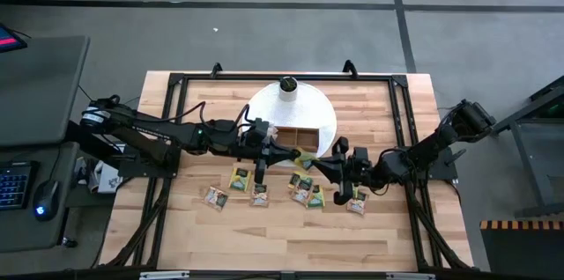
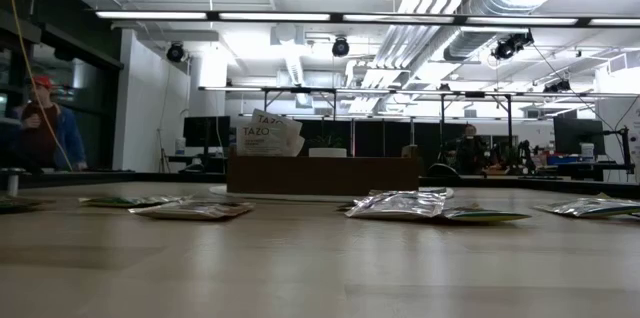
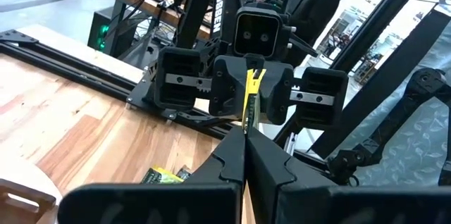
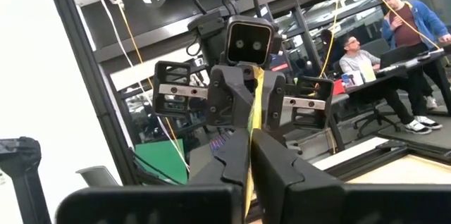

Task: Pick & Place Tea
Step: Put the yellow tea bag into the middle section of the wooden organizer

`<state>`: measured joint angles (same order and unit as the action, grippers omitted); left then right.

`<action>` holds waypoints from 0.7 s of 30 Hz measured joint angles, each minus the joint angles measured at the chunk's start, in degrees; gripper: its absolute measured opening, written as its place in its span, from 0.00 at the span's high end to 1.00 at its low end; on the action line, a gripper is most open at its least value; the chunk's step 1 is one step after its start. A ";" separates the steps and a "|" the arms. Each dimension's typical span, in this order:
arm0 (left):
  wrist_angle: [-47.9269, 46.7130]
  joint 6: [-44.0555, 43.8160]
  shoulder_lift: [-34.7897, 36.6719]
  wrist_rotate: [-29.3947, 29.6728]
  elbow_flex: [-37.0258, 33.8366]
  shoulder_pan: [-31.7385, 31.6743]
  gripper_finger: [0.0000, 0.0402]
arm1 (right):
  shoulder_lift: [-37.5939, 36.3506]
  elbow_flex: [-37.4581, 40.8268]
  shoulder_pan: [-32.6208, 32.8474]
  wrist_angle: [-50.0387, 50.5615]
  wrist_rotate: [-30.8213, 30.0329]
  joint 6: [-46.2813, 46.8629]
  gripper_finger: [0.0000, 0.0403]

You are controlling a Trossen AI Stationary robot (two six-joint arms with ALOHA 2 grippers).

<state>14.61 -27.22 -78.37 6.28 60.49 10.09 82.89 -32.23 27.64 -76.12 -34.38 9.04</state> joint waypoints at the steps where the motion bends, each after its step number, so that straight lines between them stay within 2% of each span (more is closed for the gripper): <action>1: 0.00 0.00 -0.02 0.00 0.00 0.00 1.00 | 0.00 0.00 0.00 -0.02 0.14 0.00 0.94; 13: -0.96 -0.08 0.00 0.25 0.01 -0.02 1.00 | -0.04 0.00 0.00 -7.35 0.73 -2.82 0.63; 17: -12.00 0.00 -0.06 -1.13 3.39 -1.62 1.00 | -0.19 0.00 0.31 -11.96 0.98 -5.14 0.59; 21: -26.78 3.62 -0.15 -3.77 10.76 -3.95 1.00 | -1.66 0.00 0.61 -12.88 2.20 -6.42 0.59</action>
<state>-12.17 -23.61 -78.53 2.51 71.25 6.13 81.23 -32.23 28.24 -89.00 -32.18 2.61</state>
